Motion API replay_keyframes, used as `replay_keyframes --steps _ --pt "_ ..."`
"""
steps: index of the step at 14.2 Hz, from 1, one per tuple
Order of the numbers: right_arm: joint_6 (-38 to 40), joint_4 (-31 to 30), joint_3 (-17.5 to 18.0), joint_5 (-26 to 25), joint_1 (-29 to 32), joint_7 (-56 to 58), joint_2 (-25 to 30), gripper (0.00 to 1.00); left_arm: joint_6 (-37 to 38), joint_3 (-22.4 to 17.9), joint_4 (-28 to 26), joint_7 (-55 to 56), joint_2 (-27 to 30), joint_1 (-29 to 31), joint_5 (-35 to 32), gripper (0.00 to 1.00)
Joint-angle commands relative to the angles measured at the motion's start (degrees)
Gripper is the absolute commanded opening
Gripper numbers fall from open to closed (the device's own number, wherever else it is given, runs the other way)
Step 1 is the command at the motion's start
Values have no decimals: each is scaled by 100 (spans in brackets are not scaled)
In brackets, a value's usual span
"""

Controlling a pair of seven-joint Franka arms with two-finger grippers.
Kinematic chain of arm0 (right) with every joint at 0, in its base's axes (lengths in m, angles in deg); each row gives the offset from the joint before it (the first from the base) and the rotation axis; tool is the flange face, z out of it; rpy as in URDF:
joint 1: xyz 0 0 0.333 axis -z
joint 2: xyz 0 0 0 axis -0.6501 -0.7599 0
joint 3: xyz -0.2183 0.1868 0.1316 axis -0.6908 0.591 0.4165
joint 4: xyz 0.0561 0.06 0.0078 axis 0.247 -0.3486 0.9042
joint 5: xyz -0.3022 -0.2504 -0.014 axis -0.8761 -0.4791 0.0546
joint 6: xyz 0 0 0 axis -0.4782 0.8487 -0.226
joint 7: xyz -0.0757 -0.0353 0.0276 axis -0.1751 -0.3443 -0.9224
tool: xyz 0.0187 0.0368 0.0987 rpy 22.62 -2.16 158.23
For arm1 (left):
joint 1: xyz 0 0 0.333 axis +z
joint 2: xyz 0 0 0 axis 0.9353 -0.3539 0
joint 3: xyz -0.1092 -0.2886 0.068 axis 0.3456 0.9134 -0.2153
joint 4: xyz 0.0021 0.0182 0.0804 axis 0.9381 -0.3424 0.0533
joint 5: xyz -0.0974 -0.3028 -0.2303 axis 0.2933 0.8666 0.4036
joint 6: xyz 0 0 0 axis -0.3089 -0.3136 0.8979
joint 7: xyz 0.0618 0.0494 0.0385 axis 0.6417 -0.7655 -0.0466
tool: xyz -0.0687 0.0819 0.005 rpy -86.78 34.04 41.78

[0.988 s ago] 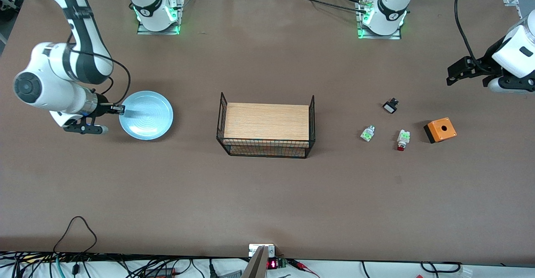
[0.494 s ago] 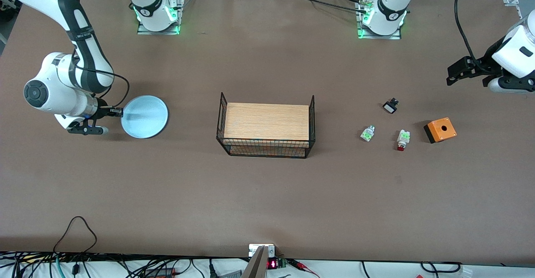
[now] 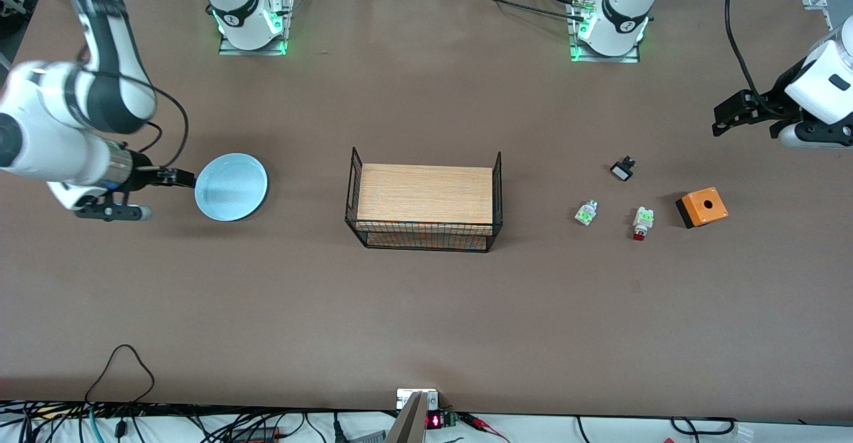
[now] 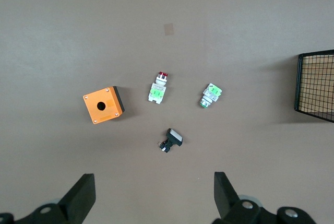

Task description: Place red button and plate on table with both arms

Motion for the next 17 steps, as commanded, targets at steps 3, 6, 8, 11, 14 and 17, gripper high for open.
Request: replay_keyframes --steps 3,6,8,11,14,17 --pt "1580 1746 -9 -48 -208 -89 -7 100 110 33 86 32 3 48 -72 100" --pt "2276 2346 -53 -66 -226 -80 159 100 110 33 86 41 3 48 -72 100" --pt "2304 2391 -62 -320 -173 -19 370 100 110 33 86 41 3 48 -72 100" --pt "2488 2348 -140 -339 -112 25 555 100 110 33 86 41 3 48 -72 100" --pt "2480 2251 -141 -339 -138 61 564 100 110 24 86 41 3 57 -72 100" --pt "2418 2207 -158 -321 -103 61 573 100 110 24 86 41 3 65 -72 100"
